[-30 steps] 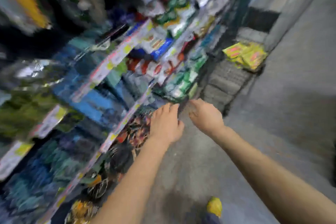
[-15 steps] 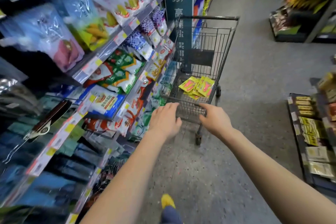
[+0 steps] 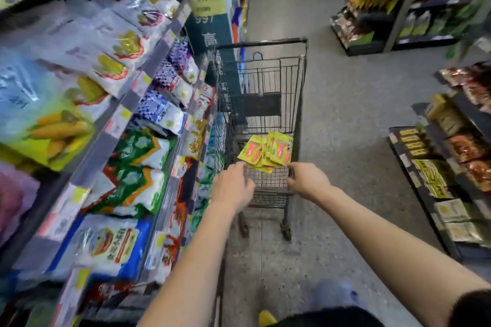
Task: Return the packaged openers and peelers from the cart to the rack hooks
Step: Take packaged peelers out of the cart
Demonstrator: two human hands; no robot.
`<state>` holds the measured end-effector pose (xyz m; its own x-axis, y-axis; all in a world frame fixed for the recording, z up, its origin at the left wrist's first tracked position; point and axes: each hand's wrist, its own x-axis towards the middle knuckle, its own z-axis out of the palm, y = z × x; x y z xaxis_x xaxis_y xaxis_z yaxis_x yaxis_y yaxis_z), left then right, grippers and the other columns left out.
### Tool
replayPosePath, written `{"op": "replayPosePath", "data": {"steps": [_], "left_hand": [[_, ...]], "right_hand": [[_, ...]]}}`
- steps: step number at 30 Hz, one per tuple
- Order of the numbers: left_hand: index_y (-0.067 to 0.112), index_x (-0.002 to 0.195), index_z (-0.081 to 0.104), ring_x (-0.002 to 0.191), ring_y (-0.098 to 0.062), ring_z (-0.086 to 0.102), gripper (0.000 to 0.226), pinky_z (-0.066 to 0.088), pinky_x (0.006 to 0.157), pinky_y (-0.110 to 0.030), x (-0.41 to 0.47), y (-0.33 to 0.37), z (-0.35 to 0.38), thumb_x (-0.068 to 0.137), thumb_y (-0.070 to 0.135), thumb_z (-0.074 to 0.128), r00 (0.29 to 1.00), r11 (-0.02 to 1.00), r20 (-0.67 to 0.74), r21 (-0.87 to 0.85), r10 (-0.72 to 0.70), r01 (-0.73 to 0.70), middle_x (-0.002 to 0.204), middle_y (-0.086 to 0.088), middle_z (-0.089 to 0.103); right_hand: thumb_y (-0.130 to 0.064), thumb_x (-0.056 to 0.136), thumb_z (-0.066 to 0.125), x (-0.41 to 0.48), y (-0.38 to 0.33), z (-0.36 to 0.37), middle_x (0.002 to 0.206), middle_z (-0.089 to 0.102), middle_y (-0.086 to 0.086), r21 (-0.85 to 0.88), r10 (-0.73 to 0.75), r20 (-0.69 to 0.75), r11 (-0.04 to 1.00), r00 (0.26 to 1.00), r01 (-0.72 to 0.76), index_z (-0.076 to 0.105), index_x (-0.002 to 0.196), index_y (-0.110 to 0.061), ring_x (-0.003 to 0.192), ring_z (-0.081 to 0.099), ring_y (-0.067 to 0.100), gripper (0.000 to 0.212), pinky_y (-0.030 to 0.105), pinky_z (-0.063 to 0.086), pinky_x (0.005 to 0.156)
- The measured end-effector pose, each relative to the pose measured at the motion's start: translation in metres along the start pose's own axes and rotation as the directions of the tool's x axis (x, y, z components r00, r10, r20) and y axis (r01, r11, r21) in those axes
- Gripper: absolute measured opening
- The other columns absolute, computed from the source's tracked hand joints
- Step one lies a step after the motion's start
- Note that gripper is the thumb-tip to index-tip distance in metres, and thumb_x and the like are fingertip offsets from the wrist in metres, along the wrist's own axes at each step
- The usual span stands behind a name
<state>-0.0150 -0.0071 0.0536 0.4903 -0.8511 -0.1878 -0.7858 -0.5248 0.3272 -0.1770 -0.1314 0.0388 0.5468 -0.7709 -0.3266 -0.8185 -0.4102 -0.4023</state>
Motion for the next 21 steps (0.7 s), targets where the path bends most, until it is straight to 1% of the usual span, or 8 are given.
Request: {"op": "replayPosePath", "data": {"steps": [4,8,10,12,14,17,18,21], "left_hand": [[0.016,0.152,0.043,0.13,-0.033,0.058,0.053,0.048,0.107,-0.051,0.059,-0.006,0.0,0.103,0.036,0.051,0.999,1.0,0.054,0.004,0.002,-0.003,0.148,-0.009,0.056],[0.017,0.152,0.041,0.129,-0.034,0.058,0.054,0.047,0.107,-0.05,0.131,-0.011,0.019,0.103,0.036,0.05,0.992,0.999,0.124,0.037,-0.012,0.007,0.148,-0.009,0.055],[0.018,0.153,0.041,0.128,-0.033,0.058,0.054,0.047,0.107,-0.048,0.17,-0.011,0.031,0.103,0.036,0.049,0.986,0.999,0.165,0.039,-0.037,0.031,0.148,-0.008,0.056],[0.018,0.154,0.041,0.13,-0.031,0.059,0.054,0.047,0.108,-0.047,0.206,-0.011,0.042,0.104,0.035,0.05,0.973,0.996,0.212,0.022,-0.086,0.084,0.149,-0.007,0.056],[0.018,0.155,0.04,0.127,-0.03,0.06,0.055,0.048,0.107,-0.047,0.239,-0.011,0.051,0.103,0.035,0.051,0.948,0.985,0.277,-0.016,-0.158,0.169,0.145,-0.007,0.057],[0.015,0.15,0.044,0.111,-0.03,0.066,0.051,0.054,0.099,-0.047,0.285,-0.013,0.063,0.103,0.033,0.053,0.898,0.968,0.377,-0.018,-0.225,0.25,0.128,-0.009,0.065],[0.014,0.148,0.045,0.111,-0.03,0.066,0.049,0.053,0.1,-0.046,0.299,-0.014,0.066,0.103,0.031,0.054,0.888,0.964,0.391,-0.005,-0.242,0.265,0.128,-0.009,0.065],[0.013,0.148,0.049,0.121,-0.034,0.062,0.051,0.051,0.106,-0.047,0.341,-0.019,0.078,0.101,0.03,0.057,0.876,0.953,0.387,0.031,-0.29,0.302,0.136,-0.013,0.064]], "right_hand": [[-0.017,0.094,0.053,0.056,0.003,0.0,0.134,0.066,0.011,0.024,0.04,-0.006,0.999,0.999,-0.039,0.054,0.143,-0.015,0.121,0.062,0.031,0.049,0.04,0.054,0.092],[-0.017,0.094,0.051,0.128,0.015,0.012,0.128,0.067,0.015,0.069,0.077,0.033,0.994,0.996,-0.079,0.056,0.139,-0.015,0.118,0.063,0.036,0.045,0.042,0.054,0.09],[-0.016,0.092,0.05,0.17,0.023,0.019,0.128,0.068,0.015,0.119,0.084,0.068,0.989,0.994,-0.092,0.059,0.135,-0.013,0.116,0.064,0.036,0.044,0.043,0.056,0.092],[-0.016,0.093,0.049,0.213,0.031,0.023,0.132,0.066,0.015,0.18,0.116,0.112,0.974,0.987,-0.135,0.059,0.138,-0.013,0.118,0.063,0.035,0.046,0.043,0.056,0.095],[-0.018,0.096,0.05,0.253,0.039,0.026,0.132,0.066,0.015,0.218,0.148,0.164,0.959,0.975,-0.182,0.059,0.138,-0.012,0.119,0.063,0.035,0.044,0.043,0.055,0.096],[-0.021,0.096,0.051,0.309,0.053,0.033,0.129,0.067,0.017,0.236,0.165,0.242,0.946,0.956,-0.223,0.061,0.135,-0.011,0.118,0.063,0.036,0.041,0.041,0.054,0.095],[-0.022,0.097,0.051,0.326,0.057,0.036,0.13,0.067,0.018,0.245,0.176,0.265,0.939,0.948,-0.243,0.061,0.135,-0.011,0.119,0.062,0.037,0.042,0.041,0.053,0.096],[-0.021,0.096,0.052,0.371,0.067,0.047,0.132,0.065,0.019,0.29,0.232,0.317,0.9,0.92,-0.327,0.06,0.136,-0.008,0.12,0.061,0.038,0.043,0.042,0.052,0.097]]}}
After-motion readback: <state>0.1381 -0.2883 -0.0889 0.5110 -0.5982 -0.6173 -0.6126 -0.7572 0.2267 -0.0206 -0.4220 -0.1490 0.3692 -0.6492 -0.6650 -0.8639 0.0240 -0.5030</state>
